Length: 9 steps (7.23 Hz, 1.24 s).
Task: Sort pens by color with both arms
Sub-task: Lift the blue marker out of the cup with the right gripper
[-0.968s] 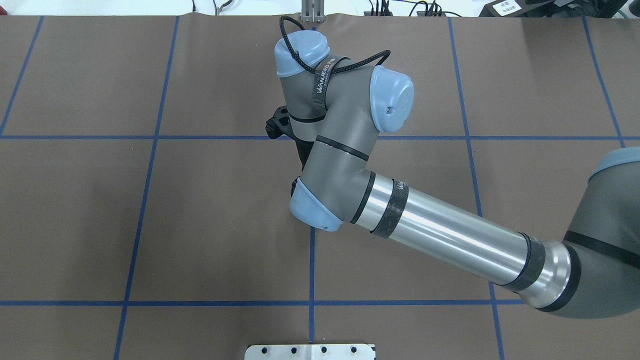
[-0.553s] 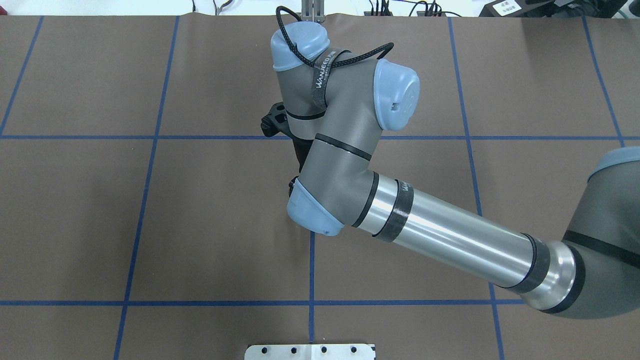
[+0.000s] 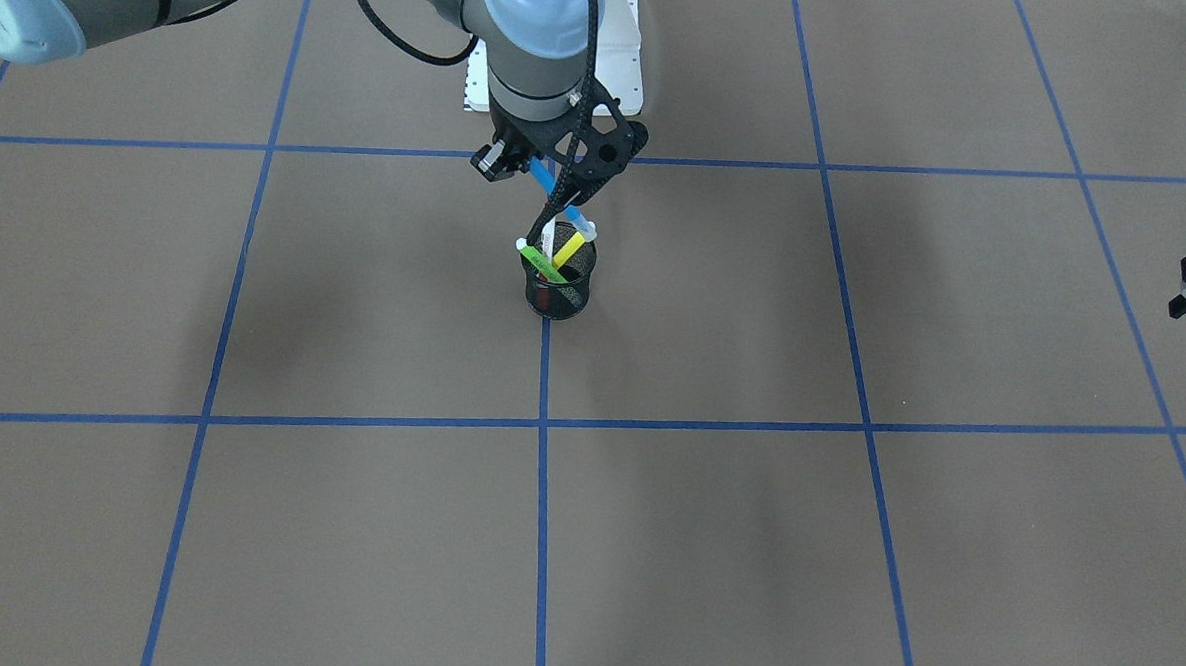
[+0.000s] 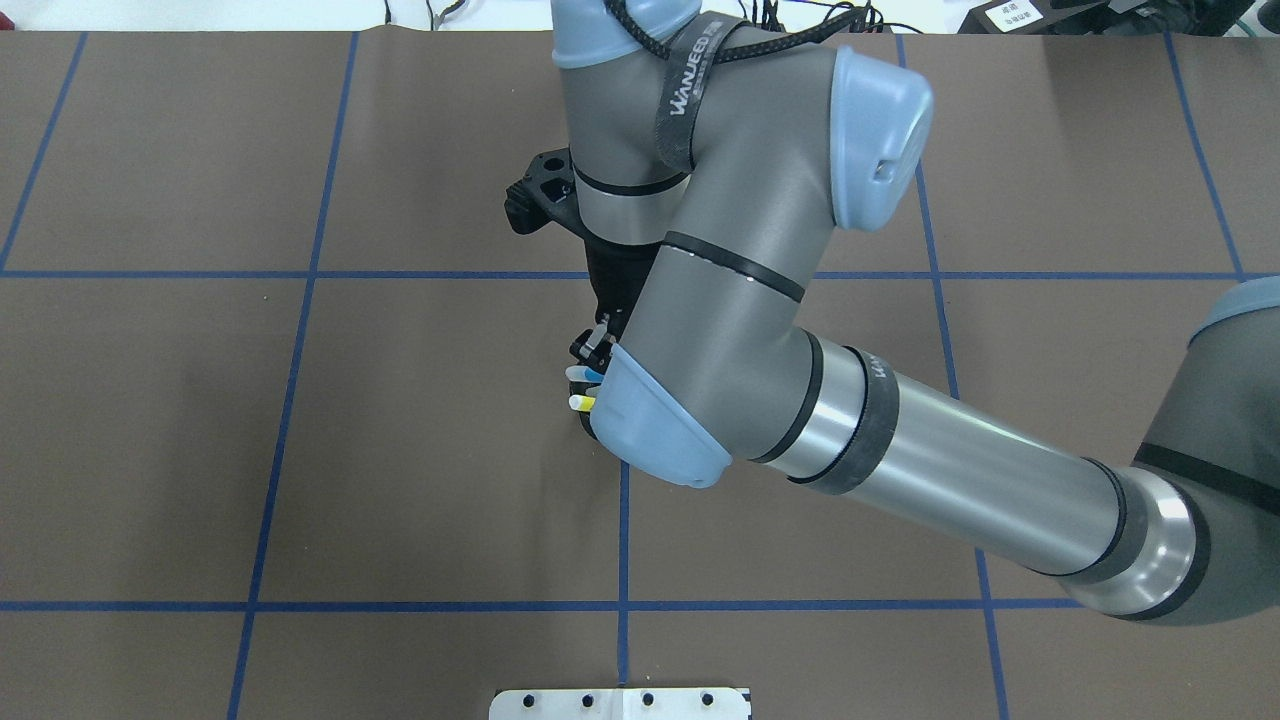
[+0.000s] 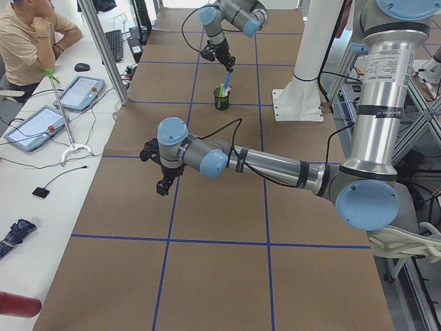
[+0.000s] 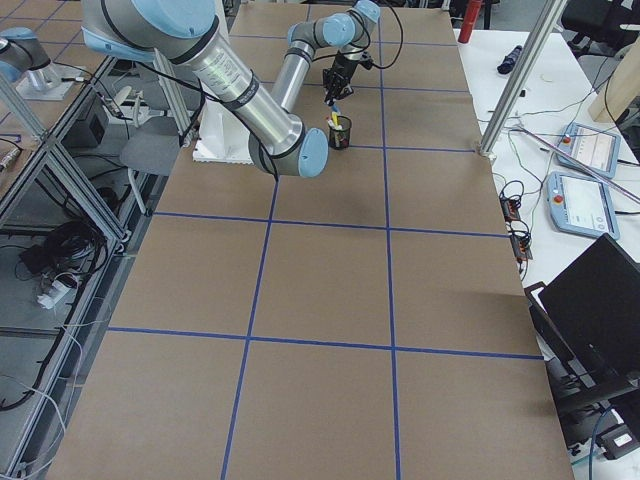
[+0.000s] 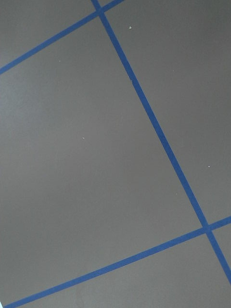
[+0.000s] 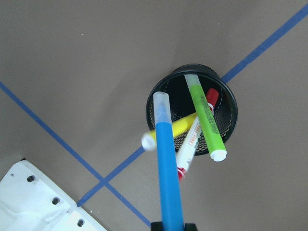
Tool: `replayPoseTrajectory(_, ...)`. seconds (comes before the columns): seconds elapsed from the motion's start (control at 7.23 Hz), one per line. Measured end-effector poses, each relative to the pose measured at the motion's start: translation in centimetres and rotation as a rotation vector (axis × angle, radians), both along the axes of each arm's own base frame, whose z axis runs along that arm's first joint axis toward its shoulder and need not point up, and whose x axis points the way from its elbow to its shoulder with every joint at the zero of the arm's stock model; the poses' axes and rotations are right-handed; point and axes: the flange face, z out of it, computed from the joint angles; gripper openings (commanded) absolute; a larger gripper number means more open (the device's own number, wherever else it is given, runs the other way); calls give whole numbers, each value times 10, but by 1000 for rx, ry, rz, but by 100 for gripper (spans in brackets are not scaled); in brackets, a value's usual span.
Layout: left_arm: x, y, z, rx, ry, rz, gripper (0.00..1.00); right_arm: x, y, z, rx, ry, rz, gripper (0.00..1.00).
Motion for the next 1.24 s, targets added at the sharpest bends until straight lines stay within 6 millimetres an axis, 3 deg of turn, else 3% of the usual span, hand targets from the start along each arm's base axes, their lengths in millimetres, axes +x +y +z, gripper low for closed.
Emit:
replayPoseTrajectory(0.28,0,0,-3,-3,5,-7,100,38,-15,-14,-17,-17,105,0)
replayPoseTrajectory(0.69,1,1,-10,-3,16,-20,100,80,-54,-9,-102,35,330,0)
replayPoseTrajectory(0.97,1,1,-12,1,23,-27,100,81,-83,13,-117,47,531,0)
replayPoseTrajectory(1.24,1,1,-13,6,25,-29,100,69,-115,58,-103,37,720,0)
